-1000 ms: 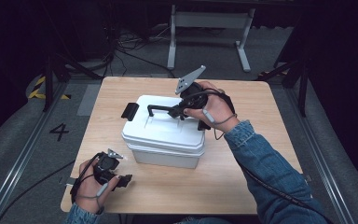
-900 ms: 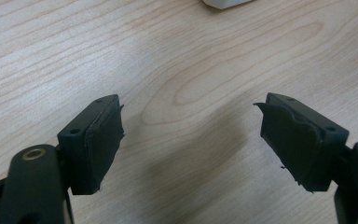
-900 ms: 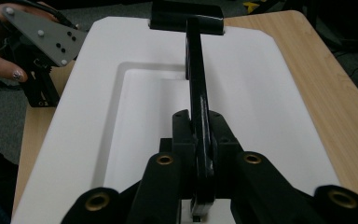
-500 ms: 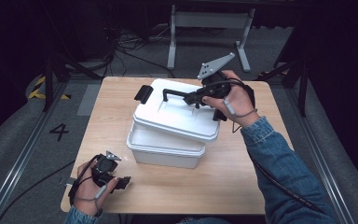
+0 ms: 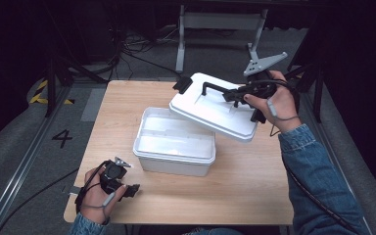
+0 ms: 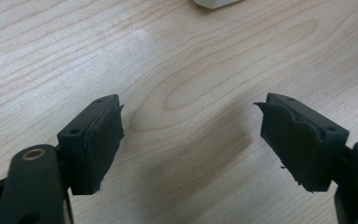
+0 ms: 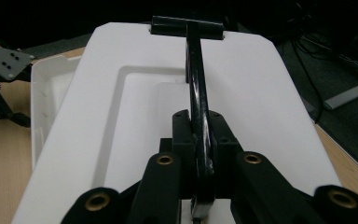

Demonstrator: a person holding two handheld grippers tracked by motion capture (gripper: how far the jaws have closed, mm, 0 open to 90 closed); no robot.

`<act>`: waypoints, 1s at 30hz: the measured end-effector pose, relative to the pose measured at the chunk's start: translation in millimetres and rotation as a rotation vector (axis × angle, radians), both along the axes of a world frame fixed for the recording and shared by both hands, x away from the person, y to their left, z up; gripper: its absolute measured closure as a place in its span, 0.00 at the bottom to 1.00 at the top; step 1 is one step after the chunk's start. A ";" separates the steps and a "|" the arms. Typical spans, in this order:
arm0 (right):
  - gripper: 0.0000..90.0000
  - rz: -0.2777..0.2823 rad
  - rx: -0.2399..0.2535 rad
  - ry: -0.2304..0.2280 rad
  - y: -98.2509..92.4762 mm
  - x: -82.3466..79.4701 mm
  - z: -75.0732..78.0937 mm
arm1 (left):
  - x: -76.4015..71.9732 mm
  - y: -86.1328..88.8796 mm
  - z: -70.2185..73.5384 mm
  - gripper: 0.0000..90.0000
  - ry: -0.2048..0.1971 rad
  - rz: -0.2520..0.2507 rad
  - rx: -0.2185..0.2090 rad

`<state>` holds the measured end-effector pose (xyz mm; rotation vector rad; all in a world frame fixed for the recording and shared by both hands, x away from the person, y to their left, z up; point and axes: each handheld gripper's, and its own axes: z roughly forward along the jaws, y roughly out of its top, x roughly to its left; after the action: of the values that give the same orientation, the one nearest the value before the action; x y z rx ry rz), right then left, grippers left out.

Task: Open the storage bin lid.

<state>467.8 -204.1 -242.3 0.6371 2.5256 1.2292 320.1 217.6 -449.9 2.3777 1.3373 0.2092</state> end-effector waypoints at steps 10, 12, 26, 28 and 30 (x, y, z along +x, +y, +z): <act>0.94 -0.133 0.003 0.024 -53.7 4.2 -13.5 | 4.3 -4.7 -0.7 0.24 0.005 -0.014 0.004; 0.94 -0.162 0.003 0.029 -65.0 5.3 -18.6 | 4.9 -6.0 -1.0 0.24 0.009 -0.017 0.005; 0.94 -0.311 -0.014 0.092 -119.5 19.4 -70.3 | 2.9 -2.5 -0.2 0.24 0.002 0.002 0.005; 0.94 -0.322 -0.017 0.103 -124.2 21.4 -77.5 | 3.2 -1.6 0.0 0.24 -0.002 -0.003 0.006; 0.94 -0.334 -0.020 0.112 -128.6 23.7 -85.5 | 2.8 -1.4 0.1 0.24 -0.003 0.001 0.007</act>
<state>491.5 -332.7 -327.8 1.0975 2.3847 1.0729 322.9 216.2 -449.9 2.3812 1.3381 0.2182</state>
